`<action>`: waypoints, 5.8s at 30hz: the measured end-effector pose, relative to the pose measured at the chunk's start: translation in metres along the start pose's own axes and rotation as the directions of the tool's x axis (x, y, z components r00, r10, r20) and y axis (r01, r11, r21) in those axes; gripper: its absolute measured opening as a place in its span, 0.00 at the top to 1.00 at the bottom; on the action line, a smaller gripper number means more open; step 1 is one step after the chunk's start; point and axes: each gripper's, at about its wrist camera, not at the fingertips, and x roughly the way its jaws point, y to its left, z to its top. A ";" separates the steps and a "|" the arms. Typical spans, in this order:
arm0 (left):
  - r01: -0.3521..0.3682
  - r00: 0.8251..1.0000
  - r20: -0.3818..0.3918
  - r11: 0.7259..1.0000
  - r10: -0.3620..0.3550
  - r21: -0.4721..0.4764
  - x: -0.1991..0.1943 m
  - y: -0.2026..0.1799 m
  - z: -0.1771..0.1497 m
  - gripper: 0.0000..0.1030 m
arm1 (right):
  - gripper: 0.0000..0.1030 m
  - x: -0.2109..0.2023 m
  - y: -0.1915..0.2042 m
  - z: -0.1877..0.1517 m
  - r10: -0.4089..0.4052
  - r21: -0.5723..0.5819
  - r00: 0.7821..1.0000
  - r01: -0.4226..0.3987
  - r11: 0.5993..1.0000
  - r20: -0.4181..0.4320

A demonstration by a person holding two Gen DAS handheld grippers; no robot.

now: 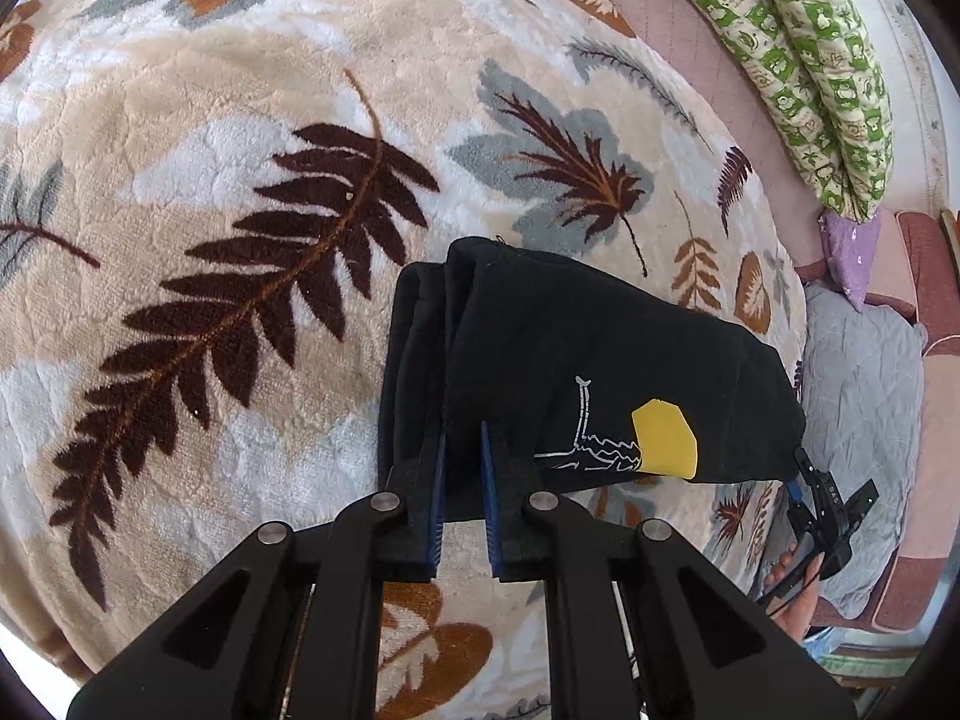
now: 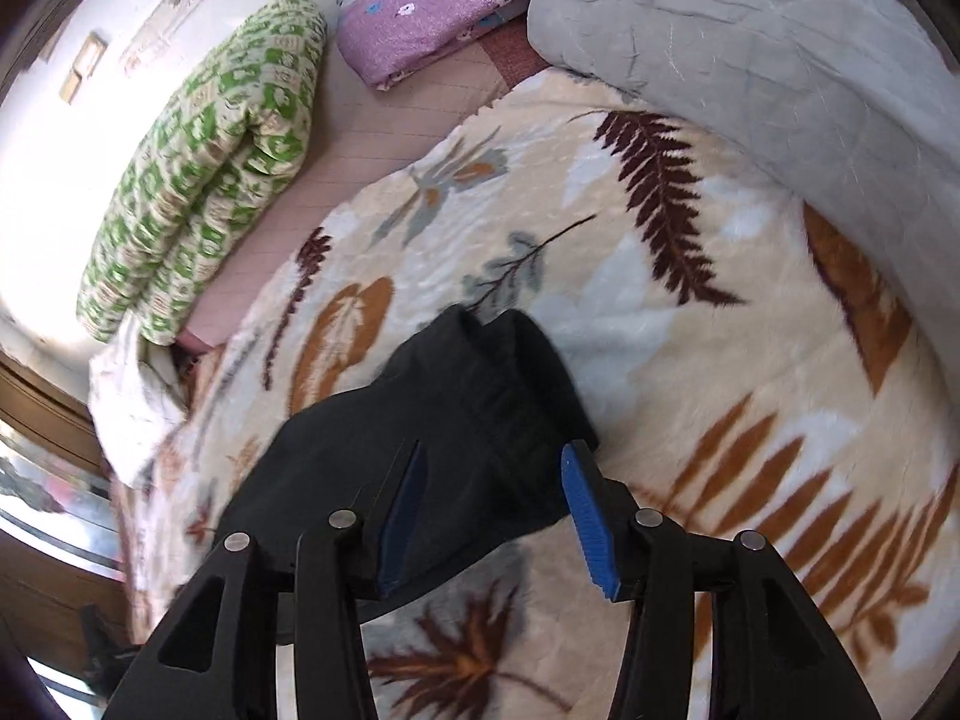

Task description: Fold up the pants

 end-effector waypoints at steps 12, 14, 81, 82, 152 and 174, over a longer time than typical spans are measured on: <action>-0.069 0.997 -0.047 0.998 0.069 0.005 0.013 -0.004 -0.009 0.92 | 0.75 0.002 -0.007 0.029 0.097 -0.033 0.995 -0.096 0.995 0.021; -0.070 0.996 -0.048 0.998 0.070 -0.002 0.014 -0.003 -0.008 0.92 | 0.75 0.015 -0.009 0.028 0.044 -0.049 0.999 -0.045 0.998 -0.020; -0.037 0.999 0.010 0.993 0.036 0.113 0.002 -0.012 0.023 0.88 | 0.84 0.128 0.203 0.007 -0.179 -0.800 0.963 -0.058 0.597 -0.203; -0.025 0.999 0.023 0.994 0.023 0.104 -0.005 -0.009 0.022 0.88 | 0.81 0.117 0.203 0.010 -0.159 -0.794 0.967 -0.063 0.605 -0.198; 0.364 0.931 0.004 0.928 -0.364 -0.075 0.009 0.058 0.022 0.58 | 0.91 0.098 0.271 -0.259 0.699 0.572 0.654 -0.467 0.675 -0.291; 0.583 0.808 0.044 0.787 -0.587 -0.201 0.021 0.065 0.003 0.56 | 0.90 0.109 0.274 -0.252 0.806 0.644 0.533 -0.527 0.554 -0.256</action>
